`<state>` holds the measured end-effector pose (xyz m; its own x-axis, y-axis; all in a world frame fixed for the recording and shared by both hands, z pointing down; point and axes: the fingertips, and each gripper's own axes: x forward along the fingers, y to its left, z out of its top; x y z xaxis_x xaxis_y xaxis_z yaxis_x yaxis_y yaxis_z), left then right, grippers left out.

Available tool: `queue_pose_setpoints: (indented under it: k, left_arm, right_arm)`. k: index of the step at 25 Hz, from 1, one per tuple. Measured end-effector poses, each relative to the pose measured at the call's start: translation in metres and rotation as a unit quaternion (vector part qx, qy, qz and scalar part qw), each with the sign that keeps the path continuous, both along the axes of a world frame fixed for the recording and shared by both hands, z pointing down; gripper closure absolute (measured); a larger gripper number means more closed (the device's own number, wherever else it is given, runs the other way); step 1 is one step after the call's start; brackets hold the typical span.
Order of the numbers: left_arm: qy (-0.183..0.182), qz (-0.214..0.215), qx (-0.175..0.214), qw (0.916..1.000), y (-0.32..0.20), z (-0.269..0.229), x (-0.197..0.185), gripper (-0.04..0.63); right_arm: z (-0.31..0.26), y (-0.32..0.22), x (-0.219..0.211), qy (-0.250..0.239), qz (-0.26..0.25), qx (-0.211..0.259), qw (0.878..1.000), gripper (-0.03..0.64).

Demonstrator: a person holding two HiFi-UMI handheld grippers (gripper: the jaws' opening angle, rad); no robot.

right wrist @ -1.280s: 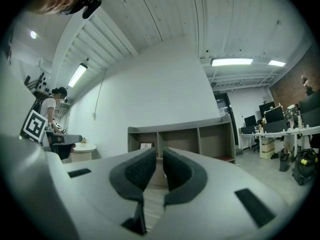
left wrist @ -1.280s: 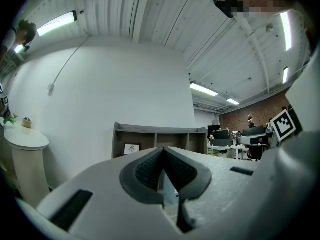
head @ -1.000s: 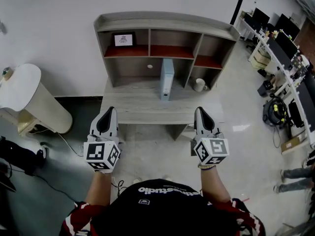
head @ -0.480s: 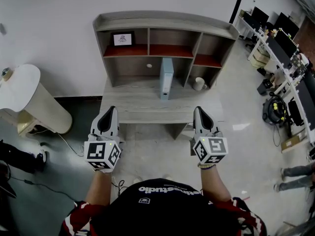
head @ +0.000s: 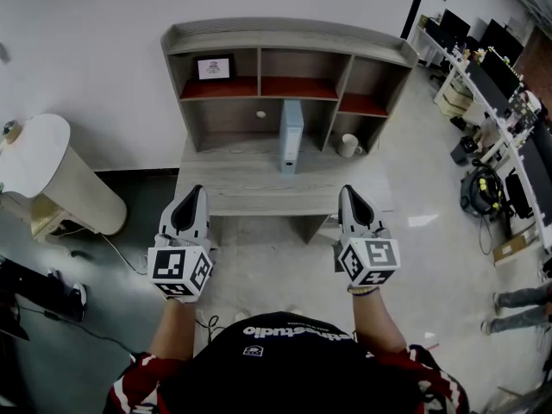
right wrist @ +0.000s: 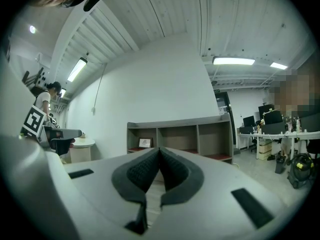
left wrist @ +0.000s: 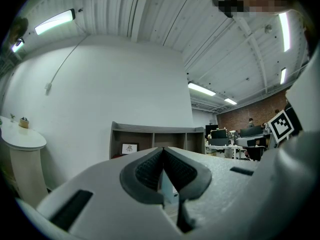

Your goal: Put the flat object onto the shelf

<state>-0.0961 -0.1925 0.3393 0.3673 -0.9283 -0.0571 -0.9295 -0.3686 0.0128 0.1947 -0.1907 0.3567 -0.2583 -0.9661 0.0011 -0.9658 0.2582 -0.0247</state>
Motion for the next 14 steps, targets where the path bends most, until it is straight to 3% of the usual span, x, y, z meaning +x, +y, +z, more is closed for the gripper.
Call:
queue_pose_setpoints:
  k: [14]
  left_arm:
    - [0.0,-0.001,-0.003,1.0,-0.0011,0.0024,0.0017,0.588]
  right_arm:
    - [-0.0008,0.0,0.0027,-0.003,0.0,0.003,1.0,0.614]
